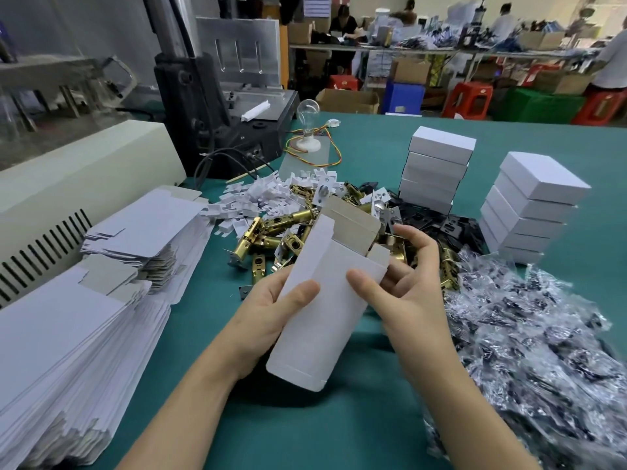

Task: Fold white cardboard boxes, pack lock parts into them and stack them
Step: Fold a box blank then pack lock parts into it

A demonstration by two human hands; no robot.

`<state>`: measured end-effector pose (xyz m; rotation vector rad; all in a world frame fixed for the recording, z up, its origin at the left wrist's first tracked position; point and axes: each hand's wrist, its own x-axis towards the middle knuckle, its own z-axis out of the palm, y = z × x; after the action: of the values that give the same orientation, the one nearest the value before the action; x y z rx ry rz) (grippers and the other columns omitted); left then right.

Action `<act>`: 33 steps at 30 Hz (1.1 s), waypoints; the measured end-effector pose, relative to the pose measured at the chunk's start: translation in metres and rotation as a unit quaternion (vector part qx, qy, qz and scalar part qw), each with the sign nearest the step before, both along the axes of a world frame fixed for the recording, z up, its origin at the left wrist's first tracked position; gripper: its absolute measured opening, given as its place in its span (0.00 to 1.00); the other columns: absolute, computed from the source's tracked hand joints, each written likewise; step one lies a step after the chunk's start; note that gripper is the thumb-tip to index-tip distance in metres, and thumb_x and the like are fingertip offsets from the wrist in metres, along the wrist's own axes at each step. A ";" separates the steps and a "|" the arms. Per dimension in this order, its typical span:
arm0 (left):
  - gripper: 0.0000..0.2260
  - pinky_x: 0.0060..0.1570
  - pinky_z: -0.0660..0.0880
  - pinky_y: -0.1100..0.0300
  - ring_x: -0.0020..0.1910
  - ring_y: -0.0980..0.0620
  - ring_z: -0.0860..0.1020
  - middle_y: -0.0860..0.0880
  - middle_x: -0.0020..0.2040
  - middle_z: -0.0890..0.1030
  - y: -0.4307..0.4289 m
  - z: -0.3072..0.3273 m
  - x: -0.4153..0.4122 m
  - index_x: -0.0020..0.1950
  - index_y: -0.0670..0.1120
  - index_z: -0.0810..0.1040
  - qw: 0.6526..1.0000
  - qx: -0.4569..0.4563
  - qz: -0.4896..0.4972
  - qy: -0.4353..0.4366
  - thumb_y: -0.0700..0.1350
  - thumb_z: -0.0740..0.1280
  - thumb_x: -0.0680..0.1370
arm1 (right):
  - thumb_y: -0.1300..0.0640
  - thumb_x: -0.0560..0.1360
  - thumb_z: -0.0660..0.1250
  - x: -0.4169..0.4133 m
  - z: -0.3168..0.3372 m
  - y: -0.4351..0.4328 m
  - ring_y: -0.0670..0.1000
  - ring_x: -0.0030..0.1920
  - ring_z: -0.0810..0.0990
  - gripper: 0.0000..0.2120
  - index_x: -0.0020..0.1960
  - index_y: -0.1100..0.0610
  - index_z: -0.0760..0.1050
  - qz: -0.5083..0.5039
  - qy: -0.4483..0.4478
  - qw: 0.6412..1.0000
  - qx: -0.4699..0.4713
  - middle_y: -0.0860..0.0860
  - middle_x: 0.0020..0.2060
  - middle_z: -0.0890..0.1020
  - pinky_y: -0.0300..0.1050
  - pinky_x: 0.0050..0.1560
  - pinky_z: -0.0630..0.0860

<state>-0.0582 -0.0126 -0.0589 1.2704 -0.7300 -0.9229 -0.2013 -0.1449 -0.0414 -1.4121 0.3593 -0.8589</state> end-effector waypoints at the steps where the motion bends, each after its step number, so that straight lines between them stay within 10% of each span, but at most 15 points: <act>1: 0.16 0.46 0.83 0.55 0.52 0.47 0.87 0.46 0.57 0.87 -0.001 0.000 -0.001 0.59 0.56 0.86 1.000 -0.003 0.008 -0.002 0.59 0.76 0.74 | 0.58 0.71 0.78 0.000 0.000 0.001 0.54 0.52 0.87 0.30 0.67 0.45 0.67 0.003 0.005 1.000 0.020 0.52 0.51 0.88 0.48 0.53 0.84; 8: 0.16 0.49 0.83 0.55 0.56 0.44 0.87 0.45 0.59 0.87 -0.005 -0.003 -0.007 0.64 0.48 0.83 0.998 -0.015 0.053 -0.014 0.51 0.70 0.79 | 0.56 0.74 0.73 0.001 -0.001 0.004 0.53 0.53 0.87 0.11 0.56 0.50 0.85 0.017 0.004 0.998 0.064 0.53 0.52 0.88 0.41 0.48 0.83; 14: 0.15 0.44 0.83 0.58 0.52 0.52 0.87 0.53 0.55 0.87 -0.006 -0.005 -0.007 0.58 0.61 0.83 0.985 -0.030 0.110 -0.131 0.59 0.76 0.72 | 0.55 0.74 0.74 0.001 -0.002 0.002 0.52 0.53 0.87 0.11 0.56 0.49 0.84 0.004 0.002 0.999 0.044 0.52 0.53 0.88 0.40 0.48 0.83; 20: 0.26 0.51 0.84 0.41 0.54 0.44 0.87 0.49 0.58 0.87 -0.009 -0.005 -0.007 0.71 0.69 0.71 0.975 -0.104 0.161 -0.115 0.57 0.72 0.74 | 0.53 0.80 0.68 0.007 -0.008 0.010 0.49 0.61 0.84 0.26 0.76 0.44 0.67 0.037 0.005 0.999 -0.021 0.48 0.60 0.85 0.43 0.55 0.82; 33: 0.20 0.46 0.84 0.51 0.52 0.47 0.85 0.48 0.57 0.85 -0.006 -0.005 -0.005 0.70 0.65 0.75 0.971 -0.132 0.142 -0.141 0.57 0.68 0.78 | 0.52 0.79 0.68 0.006 -0.011 0.007 0.52 0.54 0.84 0.16 0.66 0.44 0.76 0.024 0.044 0.994 -0.101 0.51 0.52 0.84 0.44 0.52 0.81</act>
<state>-0.0636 -0.0190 -0.0642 1.2394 -0.8358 -0.3991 -0.1957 -0.1380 -0.0528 -1.6427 0.3104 -0.8137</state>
